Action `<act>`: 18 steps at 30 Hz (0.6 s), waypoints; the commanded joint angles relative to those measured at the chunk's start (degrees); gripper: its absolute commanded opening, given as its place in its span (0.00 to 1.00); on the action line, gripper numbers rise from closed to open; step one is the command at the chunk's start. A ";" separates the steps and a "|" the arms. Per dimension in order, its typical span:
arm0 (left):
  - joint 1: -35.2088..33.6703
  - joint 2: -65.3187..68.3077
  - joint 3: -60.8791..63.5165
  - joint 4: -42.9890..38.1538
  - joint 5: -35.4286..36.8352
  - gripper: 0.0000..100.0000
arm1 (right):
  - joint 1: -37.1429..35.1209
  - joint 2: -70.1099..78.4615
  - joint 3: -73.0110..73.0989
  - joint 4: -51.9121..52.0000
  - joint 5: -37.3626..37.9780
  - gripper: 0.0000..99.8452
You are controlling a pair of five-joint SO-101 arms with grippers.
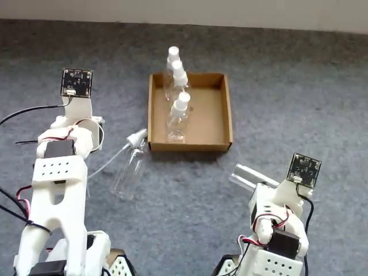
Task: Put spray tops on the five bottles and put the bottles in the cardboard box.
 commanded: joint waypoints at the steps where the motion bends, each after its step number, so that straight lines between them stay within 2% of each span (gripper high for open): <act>1: 1.01 -0.22 -0.31 0.18 0.62 0.10 | -3.12 11.82 -7.60 -4.00 -4.31 0.19; 6: 1.01 -0.22 -0.31 0.35 0.62 0.10 | -3.74 41.27 -21.85 -2.33 -10.81 0.20; 10: 1.01 -0.22 -0.31 0.35 0.62 0.10 | -4.53 61.58 -35.12 5.14 -25.93 0.20; 13: 1.01 -0.22 -0.31 0.35 0.62 0.10 | -4.70 72.40 -42.07 6.64 -34.73 0.21; 18: 1.01 -0.22 -0.31 0.35 0.62 0.10 | -4.35 81.63 -47.34 5.32 -38.59 0.21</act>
